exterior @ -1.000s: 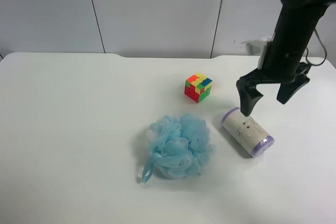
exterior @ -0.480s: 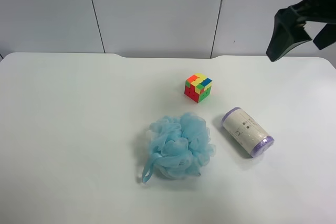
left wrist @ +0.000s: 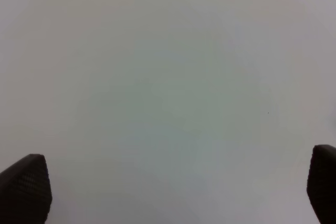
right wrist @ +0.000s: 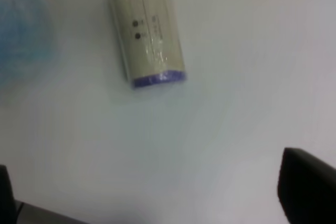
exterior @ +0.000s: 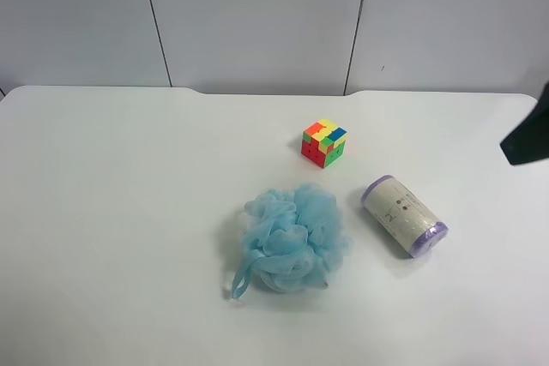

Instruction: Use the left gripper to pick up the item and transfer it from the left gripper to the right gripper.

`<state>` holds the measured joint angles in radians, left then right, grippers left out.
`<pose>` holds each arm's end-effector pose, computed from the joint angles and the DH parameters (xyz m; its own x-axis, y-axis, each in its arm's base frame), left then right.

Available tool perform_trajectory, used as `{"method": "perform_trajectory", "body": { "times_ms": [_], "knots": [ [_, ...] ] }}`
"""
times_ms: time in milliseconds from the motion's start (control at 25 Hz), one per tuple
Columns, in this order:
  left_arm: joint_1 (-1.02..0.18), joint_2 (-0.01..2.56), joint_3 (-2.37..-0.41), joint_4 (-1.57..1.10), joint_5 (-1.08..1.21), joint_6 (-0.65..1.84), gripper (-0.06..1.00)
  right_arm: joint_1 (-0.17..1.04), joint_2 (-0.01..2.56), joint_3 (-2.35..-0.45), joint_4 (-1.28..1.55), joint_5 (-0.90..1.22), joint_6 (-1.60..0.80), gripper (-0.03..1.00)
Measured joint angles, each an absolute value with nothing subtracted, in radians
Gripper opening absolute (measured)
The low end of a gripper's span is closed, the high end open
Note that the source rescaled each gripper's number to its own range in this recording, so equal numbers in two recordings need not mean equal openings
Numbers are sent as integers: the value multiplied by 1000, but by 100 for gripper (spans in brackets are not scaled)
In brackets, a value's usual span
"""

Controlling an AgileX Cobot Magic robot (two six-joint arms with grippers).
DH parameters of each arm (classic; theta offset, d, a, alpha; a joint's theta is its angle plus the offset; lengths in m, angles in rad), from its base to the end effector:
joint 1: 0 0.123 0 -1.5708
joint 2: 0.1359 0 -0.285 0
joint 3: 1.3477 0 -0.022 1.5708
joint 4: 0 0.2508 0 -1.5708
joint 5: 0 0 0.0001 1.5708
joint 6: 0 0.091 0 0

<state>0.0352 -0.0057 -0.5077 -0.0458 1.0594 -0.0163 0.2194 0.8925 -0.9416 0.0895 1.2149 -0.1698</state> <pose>-0.0065 -0.0039 0.2796 -0.4419 -0.0543 -0.8954 -0.0165 0.9985 -0.0524 0.1362 0.0382 0.3431 -0.8160 -0.3230 -0.4794 -0.3719 0.9283 0.0076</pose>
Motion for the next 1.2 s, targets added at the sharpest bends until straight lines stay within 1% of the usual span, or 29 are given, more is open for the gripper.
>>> {"method": "perform_trajectory", "body": {
  "times_ms": [360,560,800,960,1200],
  "knots": [
    [35,-6,-508,-46,1059,-16,100,219,539,-672,125,1217,-147,100],
    [35,-6,-508,-46,1059,-16,100,219,348,-574,119,1219,-139,100],
    [35,-6,-508,-46,1059,-16,100,219,148,-553,105,1206,-133,100],
    [35,-6,-508,-46,1059,-16,100,219,34,-548,57,1157,-135,100],
    [35,-6,-508,-46,1059,-16,100,219,-3,-515,10,1086,-133,100]
  ]
}}
